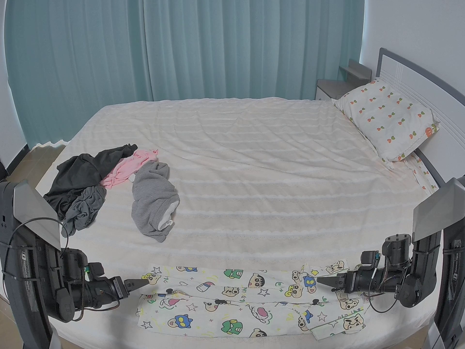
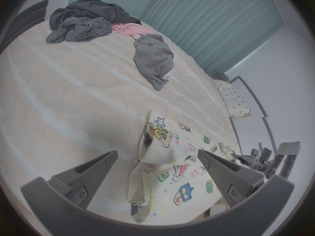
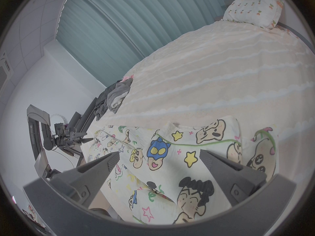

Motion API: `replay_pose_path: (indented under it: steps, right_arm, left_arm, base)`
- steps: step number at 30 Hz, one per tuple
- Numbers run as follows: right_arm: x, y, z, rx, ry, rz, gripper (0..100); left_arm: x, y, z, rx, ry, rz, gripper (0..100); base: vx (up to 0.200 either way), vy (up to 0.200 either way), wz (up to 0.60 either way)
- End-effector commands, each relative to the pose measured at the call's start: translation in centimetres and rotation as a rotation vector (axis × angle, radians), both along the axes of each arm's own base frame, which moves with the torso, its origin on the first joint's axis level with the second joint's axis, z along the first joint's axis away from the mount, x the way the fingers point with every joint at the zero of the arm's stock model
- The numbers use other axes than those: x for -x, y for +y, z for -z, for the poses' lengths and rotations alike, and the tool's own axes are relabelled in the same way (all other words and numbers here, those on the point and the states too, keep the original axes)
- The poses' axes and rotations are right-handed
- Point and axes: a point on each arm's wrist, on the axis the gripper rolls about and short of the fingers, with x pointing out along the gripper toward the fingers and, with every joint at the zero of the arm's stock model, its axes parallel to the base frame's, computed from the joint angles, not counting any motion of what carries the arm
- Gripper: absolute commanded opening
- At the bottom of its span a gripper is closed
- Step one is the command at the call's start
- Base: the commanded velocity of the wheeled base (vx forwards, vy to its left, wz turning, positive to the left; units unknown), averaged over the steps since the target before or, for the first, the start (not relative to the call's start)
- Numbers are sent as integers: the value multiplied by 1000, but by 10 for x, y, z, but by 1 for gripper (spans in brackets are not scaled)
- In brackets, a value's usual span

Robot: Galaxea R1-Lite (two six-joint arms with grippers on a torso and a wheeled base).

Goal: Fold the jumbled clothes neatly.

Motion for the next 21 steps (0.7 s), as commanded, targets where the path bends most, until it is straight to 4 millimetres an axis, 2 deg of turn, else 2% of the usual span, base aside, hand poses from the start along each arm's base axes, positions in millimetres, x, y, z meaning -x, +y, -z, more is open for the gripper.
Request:
replay_pose_path:
  steps: [1,12,17,21]
  right_arm:
    - [9,-1,-20,-55,-20,46,100]
    - [34,-7,-57,-159,-2,189,100]
    - [35,-6,-59,-159,-8,196,100]
    - [35,-6,-58,-158,-4,196,100]
  left_arm:
    - [-10,-45,-15,43,-47,-41,100]
    - [-15,-47,-24,-29,-127,0,100]
    - [-23,-48,-20,-181,-145,-19,100]
    - [-20,-56,-14,-235,-105,36,100]
  base:
    - [0,0,0]
    - [0,0,0]
    - [0,0,0]
    - [0,0,0]
